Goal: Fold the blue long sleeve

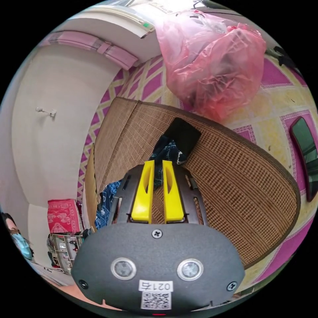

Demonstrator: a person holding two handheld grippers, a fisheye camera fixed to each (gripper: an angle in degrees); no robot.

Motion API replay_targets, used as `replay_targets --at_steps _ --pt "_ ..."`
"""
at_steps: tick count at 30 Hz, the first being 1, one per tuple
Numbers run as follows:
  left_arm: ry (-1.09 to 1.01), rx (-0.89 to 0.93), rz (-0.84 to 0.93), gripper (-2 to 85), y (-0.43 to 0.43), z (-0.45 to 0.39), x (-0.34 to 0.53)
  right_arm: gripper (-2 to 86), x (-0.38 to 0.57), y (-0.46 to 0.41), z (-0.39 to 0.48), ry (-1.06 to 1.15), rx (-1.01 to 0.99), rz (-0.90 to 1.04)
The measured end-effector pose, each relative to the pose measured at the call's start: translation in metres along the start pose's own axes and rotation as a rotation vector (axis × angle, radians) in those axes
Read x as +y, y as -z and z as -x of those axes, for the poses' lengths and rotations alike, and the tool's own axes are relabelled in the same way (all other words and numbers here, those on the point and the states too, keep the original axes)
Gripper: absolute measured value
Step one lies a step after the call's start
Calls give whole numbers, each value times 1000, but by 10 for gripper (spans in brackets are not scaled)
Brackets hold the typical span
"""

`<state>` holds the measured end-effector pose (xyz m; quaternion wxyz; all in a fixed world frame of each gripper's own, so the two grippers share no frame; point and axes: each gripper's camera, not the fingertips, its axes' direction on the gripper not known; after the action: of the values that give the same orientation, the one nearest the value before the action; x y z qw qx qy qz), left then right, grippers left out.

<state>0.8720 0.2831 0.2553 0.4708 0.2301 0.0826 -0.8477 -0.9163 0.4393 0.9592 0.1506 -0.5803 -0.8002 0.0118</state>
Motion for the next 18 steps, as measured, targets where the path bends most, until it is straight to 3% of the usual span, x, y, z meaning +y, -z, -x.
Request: replay_targets --at_steps 6,9,12,14,18 --pt "-21 61 -6 103 12 4 23 32 -14 -15 38 151 49 -49" --pt "29 84 -171 102 46 6 39 51 -43 -43 74 348 154 65" --pt "144 9 -292 101 88 13 54 82 -70 -82 121 653 361 241" --pt "114 -59 -285 101 111 5 56 88 -78 -120 151 931 551 445" --pt "39 -110 -238 104 146 -15 75 62 -74 -164 177 1254 641 691"
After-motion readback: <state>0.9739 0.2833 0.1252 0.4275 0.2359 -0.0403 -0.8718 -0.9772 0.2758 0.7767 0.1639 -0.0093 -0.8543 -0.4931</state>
